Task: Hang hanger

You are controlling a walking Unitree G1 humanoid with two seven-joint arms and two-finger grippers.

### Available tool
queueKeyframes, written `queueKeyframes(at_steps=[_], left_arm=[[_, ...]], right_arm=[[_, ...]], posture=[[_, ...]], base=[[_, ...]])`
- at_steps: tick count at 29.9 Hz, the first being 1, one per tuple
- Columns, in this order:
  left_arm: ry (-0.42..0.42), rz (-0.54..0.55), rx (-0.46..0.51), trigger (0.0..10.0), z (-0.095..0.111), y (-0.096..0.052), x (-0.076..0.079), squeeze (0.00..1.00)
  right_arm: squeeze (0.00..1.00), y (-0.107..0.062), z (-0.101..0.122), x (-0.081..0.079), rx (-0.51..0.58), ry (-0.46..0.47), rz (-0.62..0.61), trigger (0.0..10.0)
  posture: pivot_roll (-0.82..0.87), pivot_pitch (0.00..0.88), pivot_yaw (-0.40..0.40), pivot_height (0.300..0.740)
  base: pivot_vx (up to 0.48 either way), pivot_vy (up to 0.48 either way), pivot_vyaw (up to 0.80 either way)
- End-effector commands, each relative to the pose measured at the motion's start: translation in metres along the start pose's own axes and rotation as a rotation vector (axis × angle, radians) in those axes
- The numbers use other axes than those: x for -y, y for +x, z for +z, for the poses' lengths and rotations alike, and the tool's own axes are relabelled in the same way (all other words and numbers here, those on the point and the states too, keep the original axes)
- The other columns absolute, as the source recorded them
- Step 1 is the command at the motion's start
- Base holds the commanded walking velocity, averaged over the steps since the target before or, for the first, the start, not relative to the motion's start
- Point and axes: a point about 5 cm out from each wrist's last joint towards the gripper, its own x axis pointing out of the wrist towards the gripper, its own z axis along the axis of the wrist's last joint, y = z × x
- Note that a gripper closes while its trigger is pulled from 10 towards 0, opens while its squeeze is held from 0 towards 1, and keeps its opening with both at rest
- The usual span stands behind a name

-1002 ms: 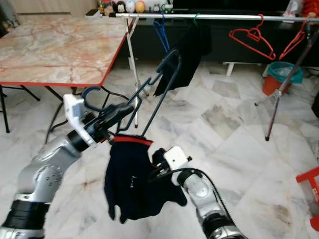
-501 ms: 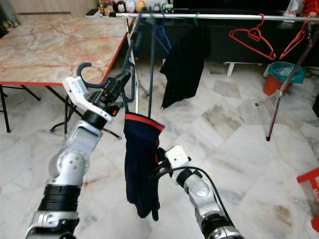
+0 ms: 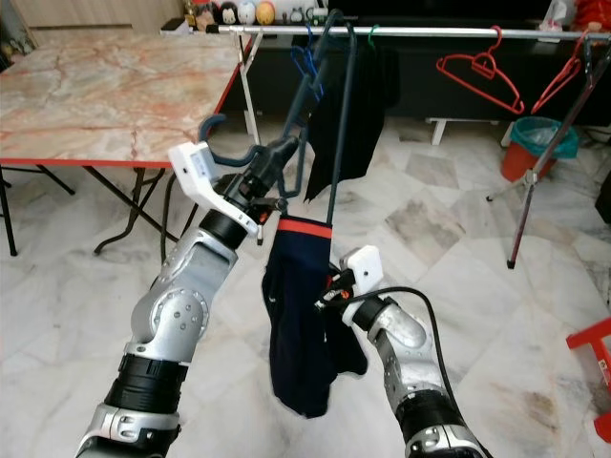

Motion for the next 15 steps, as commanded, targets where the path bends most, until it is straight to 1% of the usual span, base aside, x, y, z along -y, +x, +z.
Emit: queueKeyframes(at_steps=[1,2,3,4,5,6,7,8,9,11,13,14,15], left_arm=[[0.126,-0.011,0.034,10.0,0.007,0.007,0.006,0.0],[0.126,-0.011,0.034,10.0,0.007,0.007,0.006,0.0],[0.204,0.027,0.052,10.0,0.009,0.007,0.003,0.0],[0.247,0.054,0.068,10.0,0.011,0.007,0.001,0.0],[0.286,0.065,0.076,10.0,0.012,0.007,0.0,0.0],[0.286,0.065,0.076,10.0,0.012,0.007,0.0,0.0],[0.427,0.029,0.079,10.0,0.013,0.008,0.004,0.0],[0.47,0.028,0.081,10.0,0.013,0.007,0.005,0.0],[0.48,0.052,0.091,10.0,0.012,0.007,0.005,0.0],[0.462,0.081,0.113,10.0,0.014,0.007,0.005,0.0],[0.461,0.082,0.114,10.0,0.014,0.007,0.005,0.0],[0.4,0.145,0.144,10.0,0.017,0.007,0.002,0.0],[0.4,0.145,0.144,10.0,0.017,0.007,0.002,0.0]], right_arm=[[0.0,0.002,0.001,-0.011,-0.003,0.034,0.12,0.0],[0.0,0.002,0.001,-0.011,-0.003,0.034,0.12,0.0],[0.0,-0.001,-0.002,-0.017,-0.027,0.057,0.178,0.0],[0.0,-0.003,-0.004,-0.019,-0.04,0.07,0.205,0.0],[0.0,-0.004,-0.004,-0.022,-0.048,0.077,0.223,0.0],[0.0,-0.004,-0.004,-0.022,-0.048,0.077,0.223,0.0],[0.0,-0.006,-0.005,-0.026,-0.057,0.089,0.254,0.0],[0.0,-0.007,-0.006,-0.028,-0.063,0.098,0.271,0.0],[0.0,-0.009,-0.006,-0.03,-0.072,0.11,0.296,0.0],[0.0,-0.013,-0.008,-0.034,-0.097,0.129,0.333,0.0],[0.0,-0.013,-0.008,-0.034,-0.101,0.13,0.337,0.0],[0.0,-0.016,-0.011,-0.038,-0.129,0.135,0.365,0.0],[0.0,-0.016,-0.011,-0.038,-0.129,0.135,0.365,0.0]], posture=[[0.04,0.033,0.028,0.74],[0.04,0.033,0.028,0.74],[0.03,0.033,0.028,0.74],[0.03,0.033,0.028,0.74],[0.03,0.033,0.028,0.74],[0.03,0.033,0.028,0.74],[0.03,0.034,0.027,0.74],[0.03,0.034,0.027,0.74],[0.03,0.034,0.027,0.74],[0.03,0.034,0.027,0.74],[0.03,0.034,0.027,0.74],[0.03,0.036,0.026,0.74],[0.03,0.036,0.026,0.74]], base=[[0.0,0.0,0.0],[0.0,0.0,0.0],[0.0,0.0,0.0],[0.0,0.0,0.0],[0.0,0.0,0.0],[0.0,0.0,0.0],[0.0,0.0,0.0],[0.0,0.0,0.0],[0.0,0.0,0.0],[0.0,0.0,0.0],[0.0,0.0,0.0],[0.0,0.0,0.0],[0.0,0.0,0.0]])
